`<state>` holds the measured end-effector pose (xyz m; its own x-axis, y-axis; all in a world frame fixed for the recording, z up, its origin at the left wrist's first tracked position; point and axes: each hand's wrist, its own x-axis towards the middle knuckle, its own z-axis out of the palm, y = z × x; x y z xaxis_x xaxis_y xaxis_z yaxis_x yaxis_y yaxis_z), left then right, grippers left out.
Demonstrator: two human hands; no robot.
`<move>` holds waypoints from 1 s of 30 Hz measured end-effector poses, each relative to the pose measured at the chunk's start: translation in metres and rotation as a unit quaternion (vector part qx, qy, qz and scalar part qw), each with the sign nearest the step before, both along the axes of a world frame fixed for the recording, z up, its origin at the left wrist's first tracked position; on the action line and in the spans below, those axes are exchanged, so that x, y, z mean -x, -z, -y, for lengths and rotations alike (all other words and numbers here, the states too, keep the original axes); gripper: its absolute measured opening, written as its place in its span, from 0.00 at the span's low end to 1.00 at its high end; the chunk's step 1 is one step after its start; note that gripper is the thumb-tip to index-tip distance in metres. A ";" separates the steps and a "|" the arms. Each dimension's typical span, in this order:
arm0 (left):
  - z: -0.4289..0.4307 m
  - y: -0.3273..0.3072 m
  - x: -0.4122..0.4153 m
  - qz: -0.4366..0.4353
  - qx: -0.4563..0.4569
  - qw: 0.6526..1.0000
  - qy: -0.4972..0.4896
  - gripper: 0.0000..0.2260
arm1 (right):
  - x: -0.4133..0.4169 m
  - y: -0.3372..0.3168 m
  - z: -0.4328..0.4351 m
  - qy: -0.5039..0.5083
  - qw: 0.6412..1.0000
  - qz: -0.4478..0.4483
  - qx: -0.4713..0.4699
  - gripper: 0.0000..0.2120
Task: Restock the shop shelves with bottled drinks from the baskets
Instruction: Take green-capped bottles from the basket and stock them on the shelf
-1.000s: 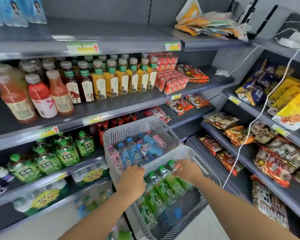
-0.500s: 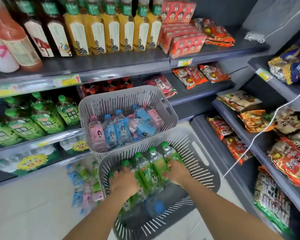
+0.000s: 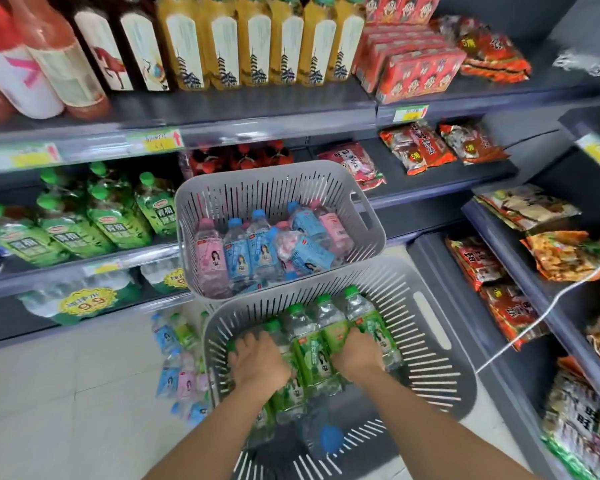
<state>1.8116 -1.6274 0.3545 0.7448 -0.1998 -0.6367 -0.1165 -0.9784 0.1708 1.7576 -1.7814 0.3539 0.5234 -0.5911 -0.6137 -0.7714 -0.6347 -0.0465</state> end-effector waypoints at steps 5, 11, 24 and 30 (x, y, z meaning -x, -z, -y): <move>-0.001 -0.001 0.000 -0.024 0.039 0.999 0.007 0.36 | -0.001 0.000 -0.001 0.010 1.000 0.013 -0.022 0.22; -0.003 -0.005 -0.002 -0.055 0.080 0.995 -0.034 0.45 | 0.005 -0.001 0.020 0.069 0.988 0.056 -0.129 0.24; -0.021 -0.061 -0.012 -0.175 0.322 0.923 -0.121 0.29 | 0.022 -0.062 0.047 0.187 0.820 0.087 -0.534 0.30; -0.035 -0.121 -0.032 -0.198 0.416 0.868 -0.186 0.51 | 0.002 -0.105 0.025 0.170 0.780 0.132 -0.587 0.39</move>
